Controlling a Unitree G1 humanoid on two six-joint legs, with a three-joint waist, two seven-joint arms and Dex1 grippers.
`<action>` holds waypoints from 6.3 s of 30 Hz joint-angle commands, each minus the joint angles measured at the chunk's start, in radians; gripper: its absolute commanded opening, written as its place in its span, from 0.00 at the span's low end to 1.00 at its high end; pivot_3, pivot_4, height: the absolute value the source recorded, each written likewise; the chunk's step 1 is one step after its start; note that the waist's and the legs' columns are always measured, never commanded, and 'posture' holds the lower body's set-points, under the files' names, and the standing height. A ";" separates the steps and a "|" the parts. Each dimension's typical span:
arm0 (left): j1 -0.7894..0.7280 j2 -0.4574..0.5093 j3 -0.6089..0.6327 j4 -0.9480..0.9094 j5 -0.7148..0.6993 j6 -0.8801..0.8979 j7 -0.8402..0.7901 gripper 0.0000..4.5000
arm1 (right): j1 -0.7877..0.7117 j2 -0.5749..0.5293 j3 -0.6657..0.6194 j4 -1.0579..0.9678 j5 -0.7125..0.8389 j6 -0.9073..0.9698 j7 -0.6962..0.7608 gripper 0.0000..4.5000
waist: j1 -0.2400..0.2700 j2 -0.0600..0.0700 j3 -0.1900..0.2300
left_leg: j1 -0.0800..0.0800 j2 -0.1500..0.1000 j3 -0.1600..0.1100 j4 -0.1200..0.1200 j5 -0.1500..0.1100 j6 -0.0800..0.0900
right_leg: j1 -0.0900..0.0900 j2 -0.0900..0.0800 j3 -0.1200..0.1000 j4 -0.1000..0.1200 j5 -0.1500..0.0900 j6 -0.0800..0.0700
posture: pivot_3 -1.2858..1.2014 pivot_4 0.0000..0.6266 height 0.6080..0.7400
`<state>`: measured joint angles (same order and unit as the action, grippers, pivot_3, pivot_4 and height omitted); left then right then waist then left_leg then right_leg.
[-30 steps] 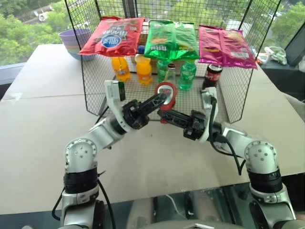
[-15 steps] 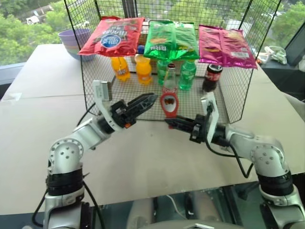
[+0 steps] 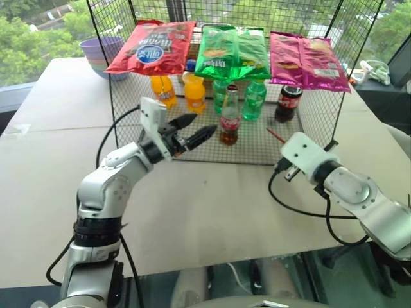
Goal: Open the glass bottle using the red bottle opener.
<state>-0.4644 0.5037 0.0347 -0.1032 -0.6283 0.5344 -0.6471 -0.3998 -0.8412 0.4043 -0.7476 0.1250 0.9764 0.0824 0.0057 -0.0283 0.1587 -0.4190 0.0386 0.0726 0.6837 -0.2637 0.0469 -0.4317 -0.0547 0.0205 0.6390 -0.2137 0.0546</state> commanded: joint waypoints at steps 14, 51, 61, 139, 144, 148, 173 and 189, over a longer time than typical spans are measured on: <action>-0.254 -0.144 -0.098 0.295 0.256 -0.176 -0.052 0.99 | 0.040 0.085 -0.010 -0.085 -0.167 0.071 0.060 0.00 | 0.005 0.000 0.000 | -0.006 0.000 -0.002 0.001 0.000 0.000 | -0.002 0.001 -0.005 -0.002 0.002 0.004 | 0.52 0.24 1.00; -0.189 -0.145 -0.162 0.112 0.201 -0.133 -0.399 0.54 | 0.226 0.249 -0.180 -0.117 -0.337 -0.159 0.050 0.00 | 0.006 0.000 0.000 | -0.013 0.000 -0.003 0.004 0.003 -0.004 | -0.007 0.001 -0.005 0.002 0.003 0.005 | 0.52 0.24 1.00; -0.137 -0.164 -0.245 0.139 0.266 -0.185 -0.415 0.54 | 0.206 0.299 -0.131 -0.024 -0.458 -0.426 0.045 0.00 | 0.007 0.001 -0.001 | -0.010 0.000 -0.004 0.006 0.003 -0.003 | -0.007 0.003 -0.005 0.005 0.003 0.004 | 0.52 0.24 1.00; -0.209 -0.205 -0.202 0.208 0.242 -0.187 -0.474 0.27 | 0.338 0.354 -0.184 0.155 -0.962 -0.864 0.320 0.00 | 0.008 0.002 -0.006 | 0.009 -0.002 -0.011 0.007 0.005 -0.001 | 0.017 0.004 -0.004 0.003 0.000 0.000 | 0.52 0.24 1.00; -0.210 -0.203 -0.201 0.210 0.242 -0.187 -0.472 0.25 | 0.330 0.357 -0.186 0.157 -0.960 -0.868 0.324 0.00 | 0.008 0.002 -0.007 | 0.010 -0.002 -0.011 0.007 0.005 -0.001 | 0.018 0.004 -0.004 0.003 -0.001 0.001 | 0.52 0.24 1.00; -0.208 -0.201 -0.201 0.213 0.245 -0.188 -0.473 0.25 | 0.316 0.348 -0.184 0.160 -0.965 -0.883 0.329 0.00 | 0.008 0.002 -0.007 | 0.010 -0.002 -0.011 0.007 0.005 -0.001 | 0.018 0.004 -0.004 0.003 -0.001 0.001 | 0.52 0.24 1.00; -0.232 -0.191 -0.234 0.265 0.273 -0.182 -0.500 0.84 | 0.272 0.351 -0.194 0.178 -0.933 -0.924 0.356 0.00 | 0.006 0.003 -0.007 | 0.007 -0.001 -0.012 0.005 0.005 -0.001 | 0.015 0.005 -0.003 0.002 0.000 0.000 | 0.52 0.24 1.00; -0.219 -0.201 -0.233 0.268 0.281 -0.203 -0.500 0.53 | 0.214 0.315 -0.215 0.167 -0.924 -0.946 0.383 0.00 | 0.006 0.004 -0.006 | 0.007 -0.001 -0.012 0.005 0.005 -0.001 | 0.015 0.004 -0.003 0.001 -0.001 0.001 | 0.52 0.24 1.00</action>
<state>-0.6763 0.3123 -0.1987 0.1728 -0.3378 0.3483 -1.1391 -0.1852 -0.5123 0.1812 -0.5881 -0.8005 0.0432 0.4310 0.0119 -0.0244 0.1522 -0.4121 0.0372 0.0605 0.6883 -0.2590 0.0462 -0.4173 -0.0503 0.0173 0.6403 -0.2151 0.0559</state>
